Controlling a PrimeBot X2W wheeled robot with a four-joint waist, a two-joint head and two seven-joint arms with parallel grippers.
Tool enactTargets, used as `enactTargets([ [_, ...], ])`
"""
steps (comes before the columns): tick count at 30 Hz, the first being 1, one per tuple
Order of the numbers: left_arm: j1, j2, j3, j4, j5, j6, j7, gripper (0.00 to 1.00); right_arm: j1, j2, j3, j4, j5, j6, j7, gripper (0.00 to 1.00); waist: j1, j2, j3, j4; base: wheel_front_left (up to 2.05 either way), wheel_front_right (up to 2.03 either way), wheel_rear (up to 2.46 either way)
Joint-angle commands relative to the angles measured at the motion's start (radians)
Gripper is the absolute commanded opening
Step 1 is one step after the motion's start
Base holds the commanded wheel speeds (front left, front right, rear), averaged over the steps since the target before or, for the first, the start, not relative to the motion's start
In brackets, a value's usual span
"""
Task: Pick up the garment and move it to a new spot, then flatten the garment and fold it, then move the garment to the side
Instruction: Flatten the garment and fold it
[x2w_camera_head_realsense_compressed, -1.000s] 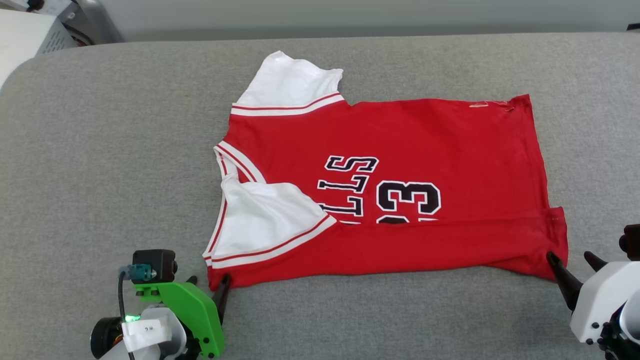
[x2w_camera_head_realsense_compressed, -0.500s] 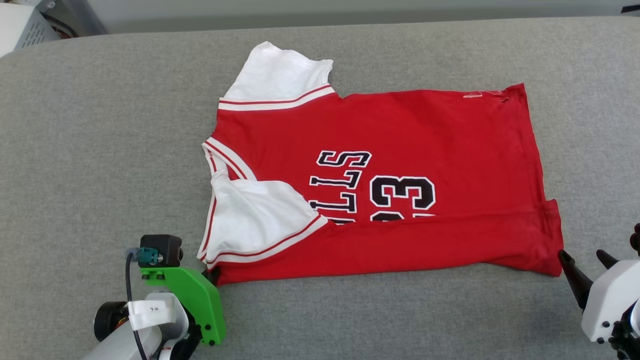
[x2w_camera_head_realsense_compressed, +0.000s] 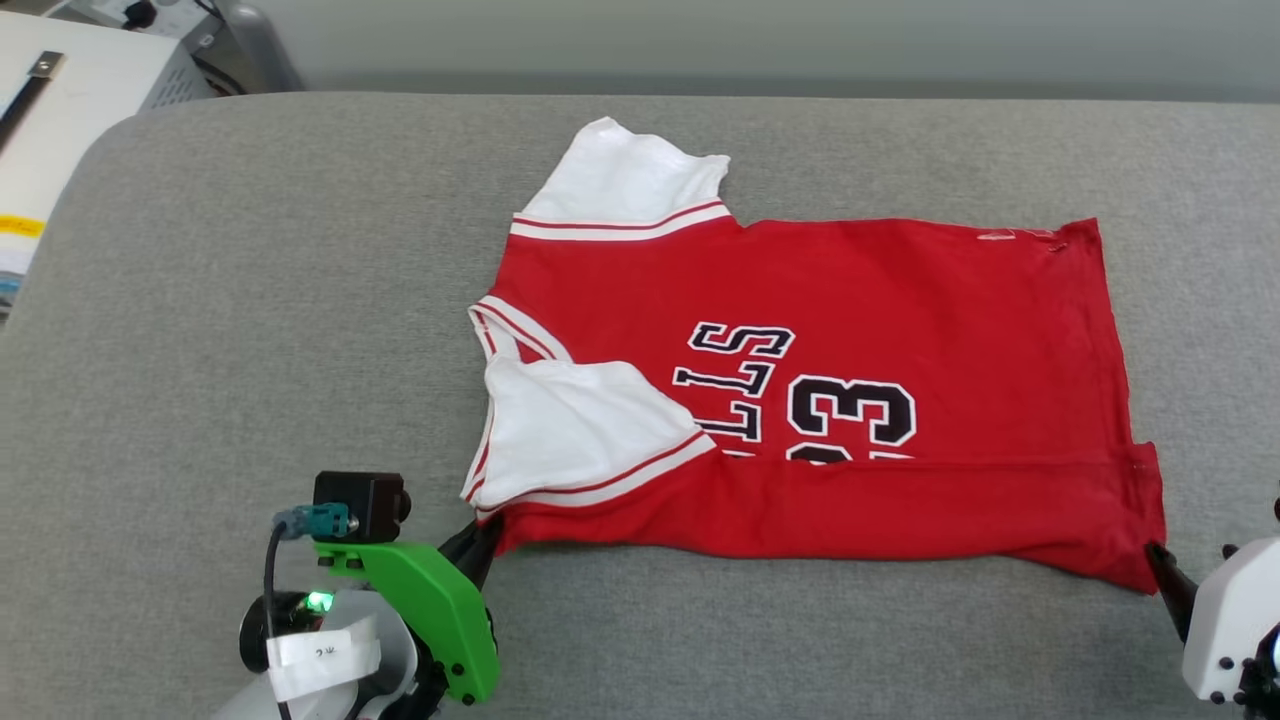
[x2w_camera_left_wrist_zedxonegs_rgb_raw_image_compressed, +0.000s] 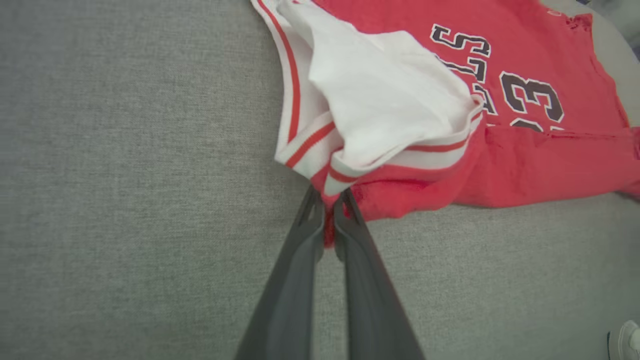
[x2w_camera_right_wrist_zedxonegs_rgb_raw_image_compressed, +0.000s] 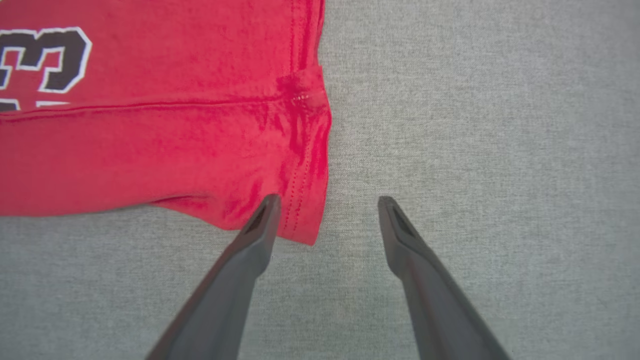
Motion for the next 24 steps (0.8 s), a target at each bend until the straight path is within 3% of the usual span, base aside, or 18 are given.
enactTargets([
  [1,0.012,0.013,0.006,-0.022,0.001,0.005,-0.006,0.0,-0.011,0.008,-0.002,0.013,-0.005,-0.008,0.005,1.0,0.0,0.0,-0.012,0.018,0.0,0.0,0.0],
  [8,0.025,0.047,0.002,-0.113,0.015,0.033,0.014,0.0,-0.038,0.03,-0.017,0.083,-0.044,-0.008,0.005,1.0,0.0,0.0,0.006,0.036,0.0,0.0,0.0],
  [20,0.014,0.055,-0.001,-0.125,0.027,0.04,0.017,0.0,-0.059,0.068,0.024,0.174,-0.047,-0.008,0.043,1.0,0.0,0.0,0.05,0.042,0.0,0.0,0.0],
  [21,0.014,0.055,-0.002,-0.122,0.027,0.04,0.019,0.0,-0.058,0.069,0.029,0.182,-0.037,-0.008,0.052,0.75,0.0,0.0,0.054,0.042,0.0,0.0,0.0],
  [22,0.013,0.055,-0.004,-0.118,0.026,0.039,0.022,0.0,-0.058,0.068,0.032,0.188,-0.029,-0.008,0.055,0.41,0.0,0.0,0.057,0.043,0.0,0.0,0.0],
  [23,0.012,0.054,-0.006,-0.114,0.025,0.037,0.025,0.0,-0.059,0.066,0.031,0.192,-0.026,-0.008,0.054,0.0,0.0,0.0,0.059,0.043,0.0,0.0,0.0],
  [24,0.012,0.053,-0.007,-0.111,0.024,0.035,0.027,0.0,-0.06,0.063,0.031,0.196,-0.025,-0.008,0.053,0.0,0.0,0.0,0.06,0.043,0.0,0.0,0.0],
])
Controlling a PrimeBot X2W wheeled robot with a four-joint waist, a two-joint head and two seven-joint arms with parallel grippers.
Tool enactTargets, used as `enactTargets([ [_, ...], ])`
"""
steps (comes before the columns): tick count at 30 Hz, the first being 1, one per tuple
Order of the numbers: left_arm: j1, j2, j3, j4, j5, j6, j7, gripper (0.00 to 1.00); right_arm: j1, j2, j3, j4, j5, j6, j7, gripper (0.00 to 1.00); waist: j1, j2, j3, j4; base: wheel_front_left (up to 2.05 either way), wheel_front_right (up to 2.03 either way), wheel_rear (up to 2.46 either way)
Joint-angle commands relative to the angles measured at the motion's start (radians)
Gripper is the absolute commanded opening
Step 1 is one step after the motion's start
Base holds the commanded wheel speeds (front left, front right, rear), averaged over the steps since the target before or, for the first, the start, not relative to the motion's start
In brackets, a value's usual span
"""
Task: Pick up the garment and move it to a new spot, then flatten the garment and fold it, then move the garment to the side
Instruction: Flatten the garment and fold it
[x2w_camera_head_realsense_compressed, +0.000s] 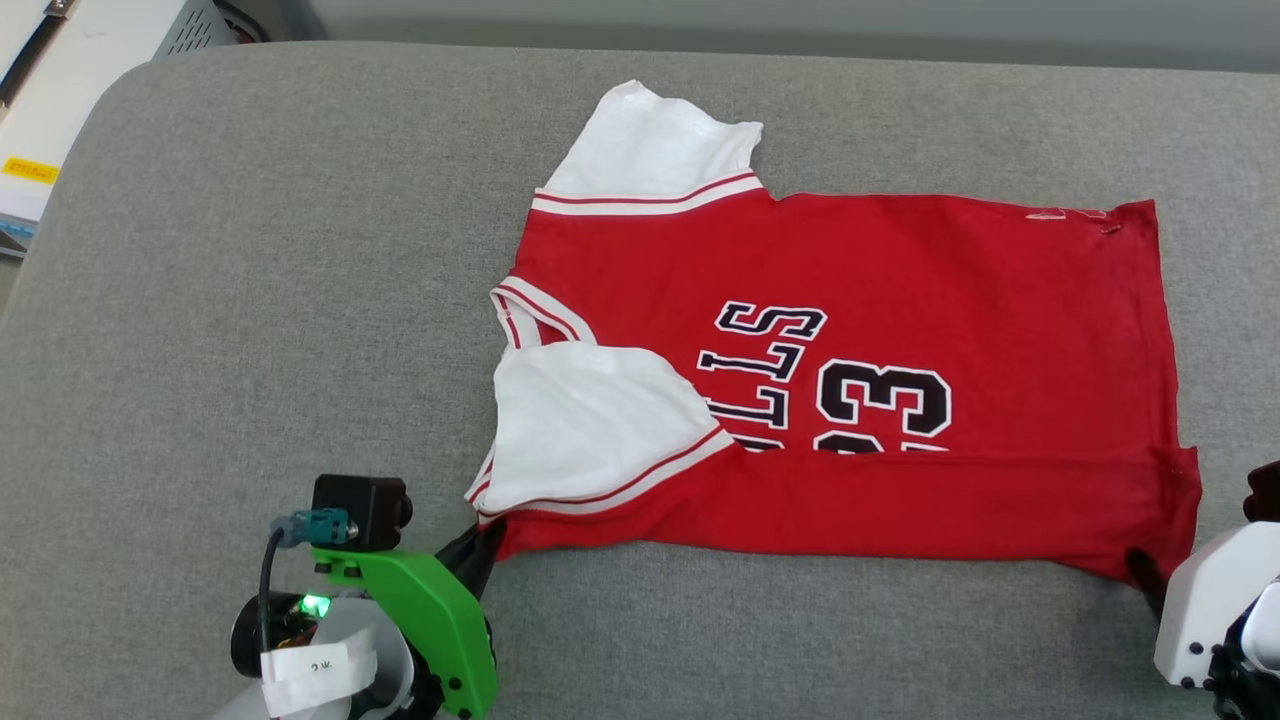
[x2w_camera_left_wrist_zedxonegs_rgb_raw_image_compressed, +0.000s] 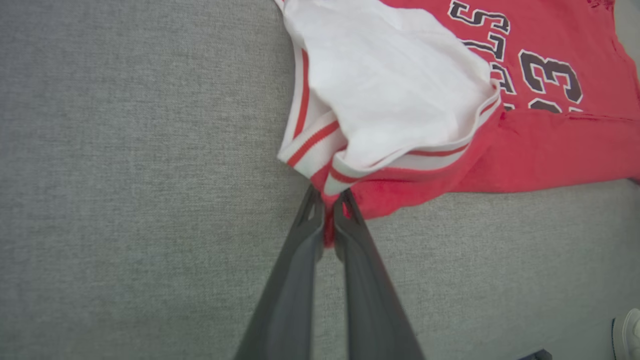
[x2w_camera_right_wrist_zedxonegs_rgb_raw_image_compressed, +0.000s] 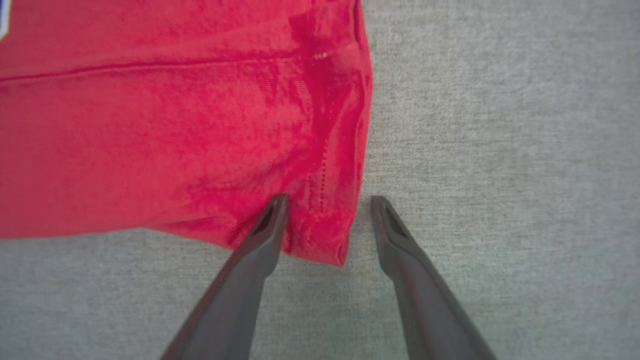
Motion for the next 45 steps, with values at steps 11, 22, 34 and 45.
enactTargets([
  [11,0.015,0.011,-0.009,0.068,-0.007,-0.011,0.009,0.0,-0.015,-0.042,-0.026,0.044,0.038,0.001,-0.005,0.0,0.0,0.0,-0.043,-0.012,0.0,0.0,0.0],
  [22,0.074,0.021,-0.04,0.099,-0.028,-0.023,0.03,0.0,0.052,-0.08,-0.043,-0.021,0.116,0.001,0.073,0.0,0.0,0.0,-0.124,-0.014,0.0,0.0,0.0],
  [34,0.159,0.028,-0.065,0.111,-0.07,-0.023,0.047,0.0,0.209,-0.051,-0.08,-0.122,0.148,0.001,0.162,0.0,0.0,0.0,-0.149,-0.01,0.0,0.0,0.0],
  [45,0.145,-0.034,-0.084,0.221,-0.07,-0.054,0.022,1.0,0.195,-0.036,-0.048,-0.048,0.149,0.001,0.081,1.0,0.0,0.0,-0.151,-0.019,0.0,0.0,0.0],
])
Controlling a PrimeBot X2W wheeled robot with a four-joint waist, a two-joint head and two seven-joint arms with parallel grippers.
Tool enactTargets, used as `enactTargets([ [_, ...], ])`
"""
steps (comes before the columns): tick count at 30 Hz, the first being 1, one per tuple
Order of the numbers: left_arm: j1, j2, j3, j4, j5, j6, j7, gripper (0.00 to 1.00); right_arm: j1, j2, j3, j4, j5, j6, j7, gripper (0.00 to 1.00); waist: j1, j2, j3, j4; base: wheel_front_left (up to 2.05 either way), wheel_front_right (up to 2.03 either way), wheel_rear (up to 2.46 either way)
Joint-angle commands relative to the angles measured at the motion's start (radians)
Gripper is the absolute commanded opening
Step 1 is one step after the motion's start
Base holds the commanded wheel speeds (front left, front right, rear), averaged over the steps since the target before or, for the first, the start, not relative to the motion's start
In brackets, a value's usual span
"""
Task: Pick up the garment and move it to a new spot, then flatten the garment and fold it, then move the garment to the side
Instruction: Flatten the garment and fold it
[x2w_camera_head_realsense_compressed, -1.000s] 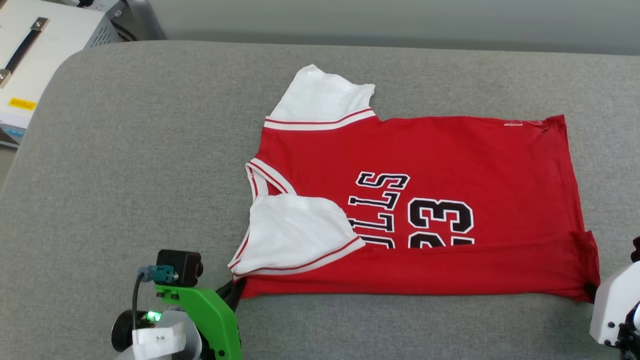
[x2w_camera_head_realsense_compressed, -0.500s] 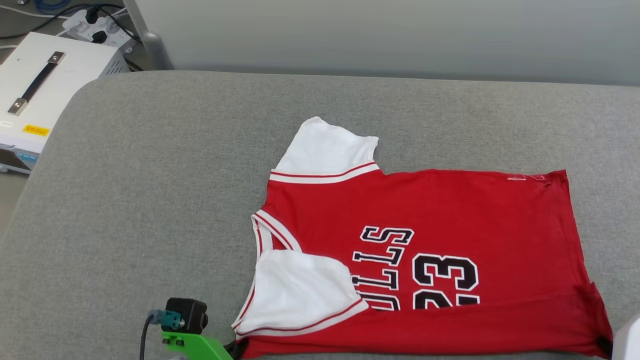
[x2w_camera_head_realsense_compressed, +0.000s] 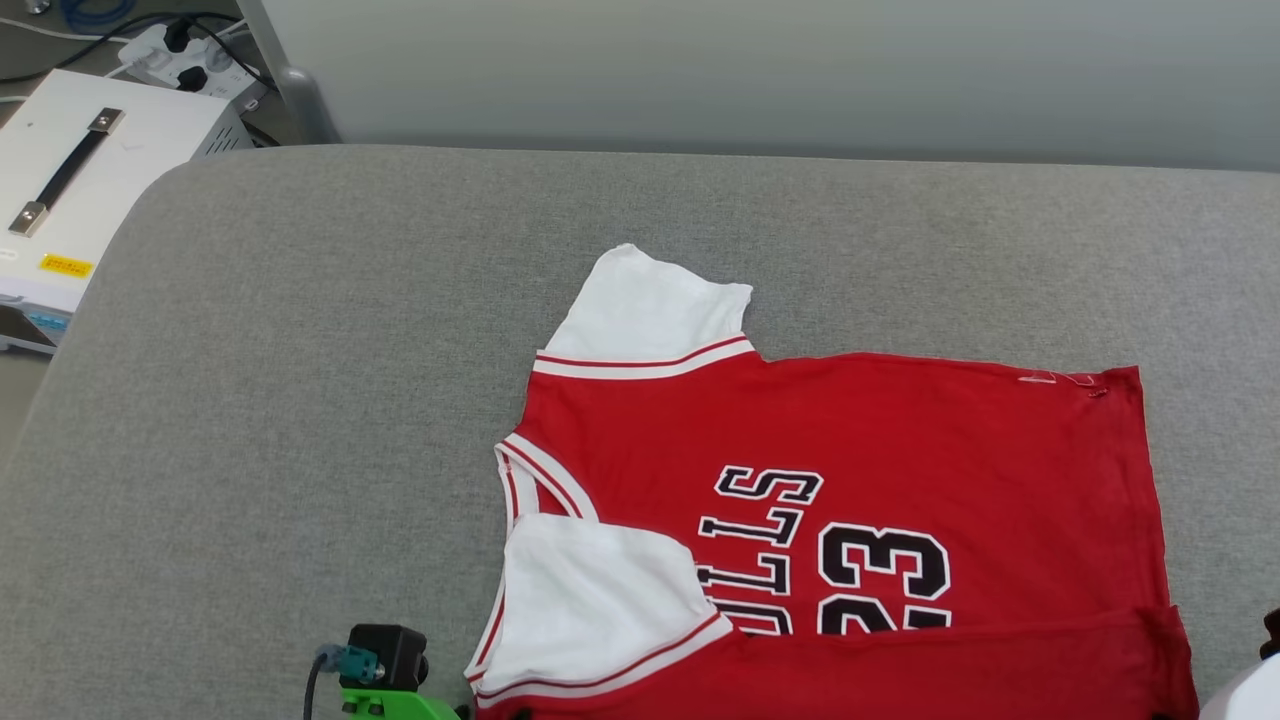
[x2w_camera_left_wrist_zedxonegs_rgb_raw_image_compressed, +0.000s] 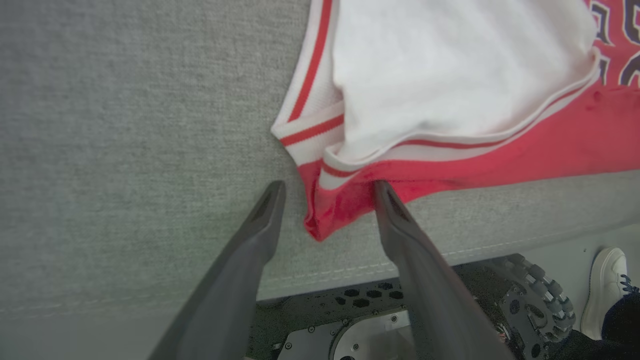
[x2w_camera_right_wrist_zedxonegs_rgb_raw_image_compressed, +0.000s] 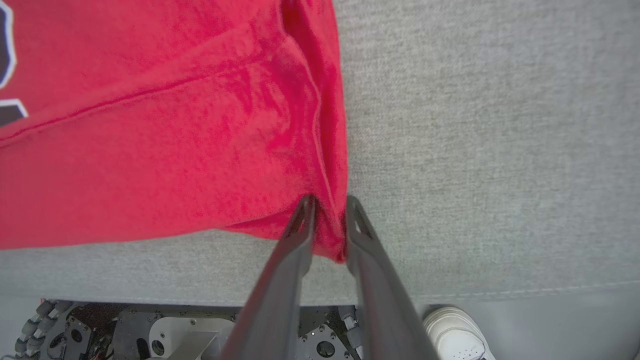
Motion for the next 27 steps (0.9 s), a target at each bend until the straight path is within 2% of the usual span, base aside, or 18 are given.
enactTargets([
  [1,-0.003,-0.002,0.004,0.013,0.01,-0.001,-0.015,1.0,-0.013,-0.007,0.004,0.006,-0.003,-0.002,-0.014,1.0,0.0,0.0,-0.005,0.001,0.0,0.0,0.0],
  [3,-0.011,-0.001,0.011,0.01,0.021,-0.001,-0.033,1.0,-0.019,-0.012,0.006,0.007,0.0,-0.002,-0.034,1.0,0.0,0.0,-0.013,0.003,0.0,0.0,0.0],
  [8,-0.051,-0.008,0.081,-0.052,0.061,-0.003,-0.18,1.0,-0.07,-0.038,0.044,-0.062,0.055,-0.002,-0.188,1.0,0.0,0.0,-0.04,0.006,0.0,0.0,0.0],
  [11,-0.072,-0.015,0.119,-0.078,0.085,-0.009,-0.266,1.0,-0.097,-0.068,0.075,-0.095,0.06,-0.002,-0.301,1.0,0.0,0.0,-0.048,0.005,0.0,0.0,0.0],
  [17,-0.093,-0.04,0.155,-0.1,0.16,-0.034,-0.417,1.0,-0.133,-0.075,0.127,-0.136,0.039,-0.002,-0.518,1.0,0.0,0.0,-0.052,0.0,0.0,0.0,0.0],
  [22,-0.086,-0.082,0.205,-0.109,0.236,-0.063,-0.451,1.0,-0.135,-0.057,0.153,-0.139,0.009,-0.002,-0.658,1.0,0.0,0.0,-0.047,-0.002,0.0,0.0,0.0],
  [27,-0.047,-0.171,0.33,-0.132,0.364,-0.123,-0.453,1.0,-0.131,-0.028,0.172,-0.131,-0.007,-0.002,-0.774,1.0,0.0,0.0,-0.037,-0.008,0.0,0.0,0.0],
])
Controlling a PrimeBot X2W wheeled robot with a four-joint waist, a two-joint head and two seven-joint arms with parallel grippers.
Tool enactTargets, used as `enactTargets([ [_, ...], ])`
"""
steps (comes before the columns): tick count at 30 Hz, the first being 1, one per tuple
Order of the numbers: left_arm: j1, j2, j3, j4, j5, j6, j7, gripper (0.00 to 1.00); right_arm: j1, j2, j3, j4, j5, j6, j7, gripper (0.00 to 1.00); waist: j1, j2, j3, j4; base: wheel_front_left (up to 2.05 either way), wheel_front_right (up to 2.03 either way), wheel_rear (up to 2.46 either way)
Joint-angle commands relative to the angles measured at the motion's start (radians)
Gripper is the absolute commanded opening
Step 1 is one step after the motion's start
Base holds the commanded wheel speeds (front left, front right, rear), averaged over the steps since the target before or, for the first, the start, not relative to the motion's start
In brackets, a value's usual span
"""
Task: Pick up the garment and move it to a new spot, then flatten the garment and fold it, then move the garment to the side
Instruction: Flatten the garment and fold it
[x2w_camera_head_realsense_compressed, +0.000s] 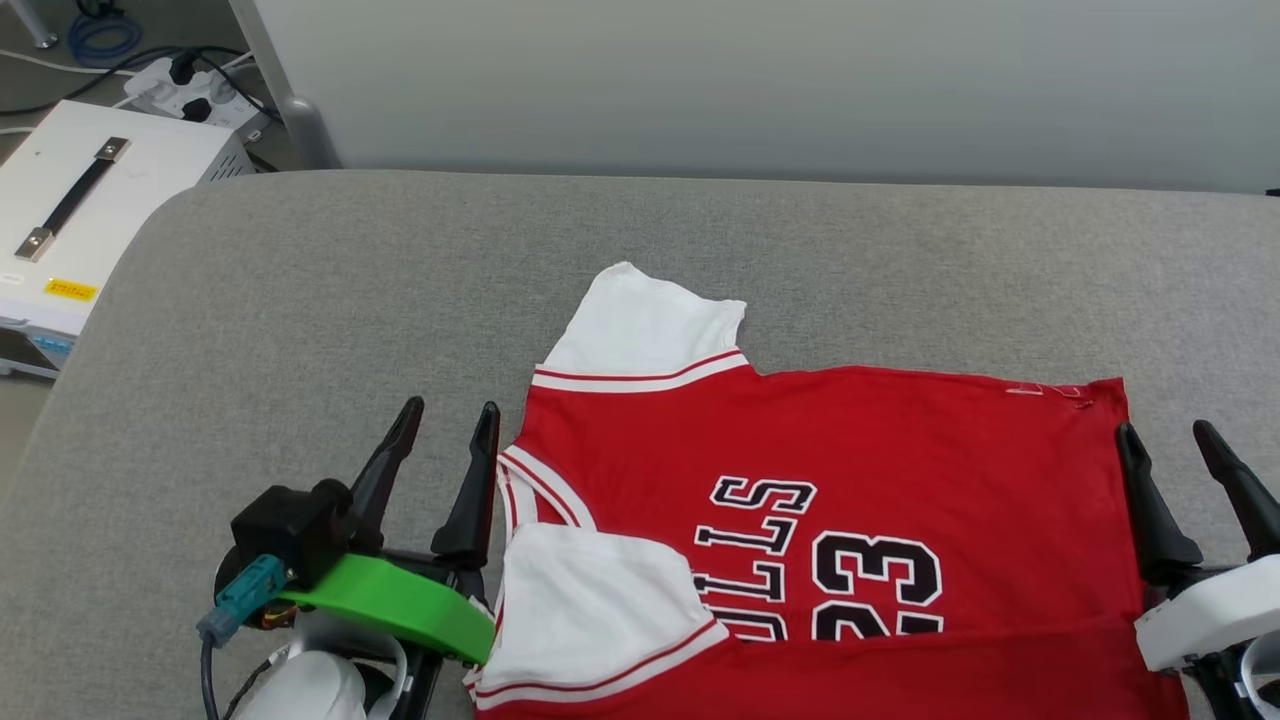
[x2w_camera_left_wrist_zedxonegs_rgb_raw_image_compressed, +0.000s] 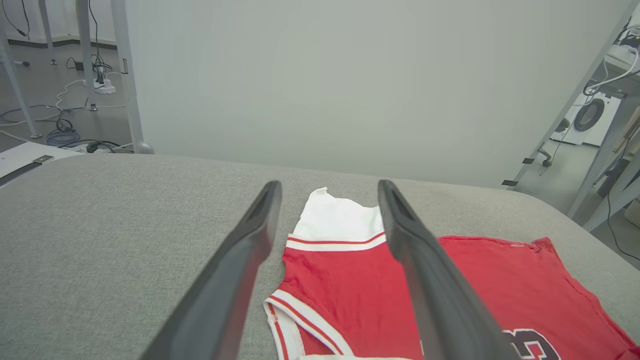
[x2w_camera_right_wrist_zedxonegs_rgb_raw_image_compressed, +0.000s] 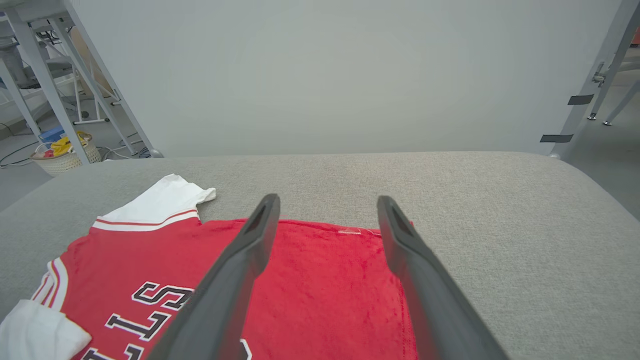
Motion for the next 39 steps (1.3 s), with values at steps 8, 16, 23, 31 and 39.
enactTargets([
  [8,0.058,-0.116,0.121,0.048,0.118,-0.121,-0.006,1.0,-0.006,0.029,0.022,0.026,-0.027,-0.001,-0.078,1.0,0.0,0.0,0.01,-0.013,0.0,0.0,0.0],
  [16,0.013,-0.145,0.12,0.155,0.165,-0.215,0.002,1.0,-0.029,0.032,0.05,0.042,-0.03,-0.001,-0.081,1.0,0.0,0.0,0.056,-0.053,0.0,0.0,0.0],
  [23,-0.175,-0.108,0.063,0.23,0.174,-0.259,0.177,1.0,-0.062,0.017,0.07,0.026,-0.025,-0.001,-0.071,1.0,0.0,0.0,0.134,-0.096,0.0,0.0,0.0],
  [31,-0.503,-0.052,0.014,0.316,0.096,-0.291,0.544,1.0,-0.12,0.016,0.099,0.012,-0.024,-0.001,-0.074,1.0,0.0,0.0,0.243,-0.16,0.0,0.0,0.0],
  [39,-0.759,0.018,0.008,0.471,-0.021,-0.298,0.868,1.0,-0.179,0.023,0.139,0.018,-0.018,-0.001,-0.102,1.0,0.0,0.0,0.338,-0.236,0.0,0.0,0.0],
])
